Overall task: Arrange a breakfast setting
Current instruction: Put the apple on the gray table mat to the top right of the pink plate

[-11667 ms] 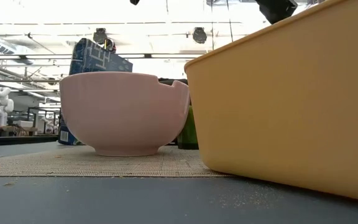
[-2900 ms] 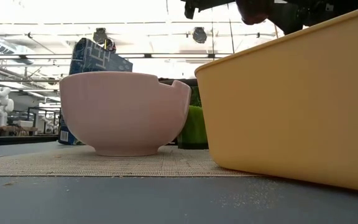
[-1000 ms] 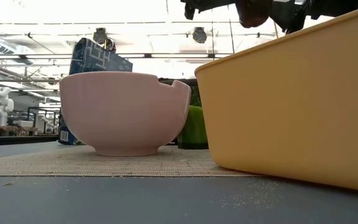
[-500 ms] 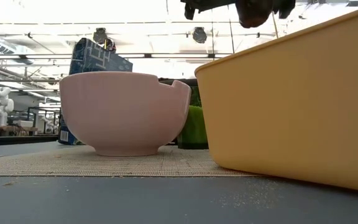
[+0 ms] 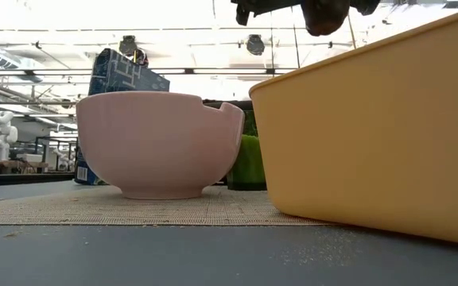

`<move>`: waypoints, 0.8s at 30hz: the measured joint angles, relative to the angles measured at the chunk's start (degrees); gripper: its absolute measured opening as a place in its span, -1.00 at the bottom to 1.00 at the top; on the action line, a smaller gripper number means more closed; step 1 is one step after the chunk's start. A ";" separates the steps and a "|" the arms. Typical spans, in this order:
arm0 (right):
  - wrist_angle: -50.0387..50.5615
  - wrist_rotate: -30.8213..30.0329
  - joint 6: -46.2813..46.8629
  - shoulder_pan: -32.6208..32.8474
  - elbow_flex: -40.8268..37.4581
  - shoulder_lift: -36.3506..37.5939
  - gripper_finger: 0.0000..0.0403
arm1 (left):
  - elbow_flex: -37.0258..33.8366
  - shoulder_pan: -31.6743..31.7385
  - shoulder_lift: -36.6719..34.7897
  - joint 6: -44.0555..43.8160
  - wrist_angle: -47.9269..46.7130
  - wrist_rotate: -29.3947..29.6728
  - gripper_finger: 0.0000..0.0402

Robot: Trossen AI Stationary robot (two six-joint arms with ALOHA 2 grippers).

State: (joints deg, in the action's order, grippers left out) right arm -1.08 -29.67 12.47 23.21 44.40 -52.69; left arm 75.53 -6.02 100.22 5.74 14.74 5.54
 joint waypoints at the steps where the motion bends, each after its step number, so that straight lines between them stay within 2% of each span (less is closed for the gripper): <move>1: 0.43 0.83 0.66 0.01 0.00 -0.11 0.89 | 0.00 0.00 0.00 0.01 -0.02 -0.05 -0.11; 10: 1.25 -3.45 -1.23 -0.01 0.02 -0.69 0.89 | -0.07 0.00 0.02 0.00 -0.55 0.02 -0.11; 24: 6.26 -3.43 0.98 -0.01 0.00 -1.36 0.89 | -0.07 0.00 0.02 0.01 -0.50 0.02 -0.11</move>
State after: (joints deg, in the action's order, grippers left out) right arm 5.18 -33.10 13.46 23.20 44.40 -54.05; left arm 75.46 -6.02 100.25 5.75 14.24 5.56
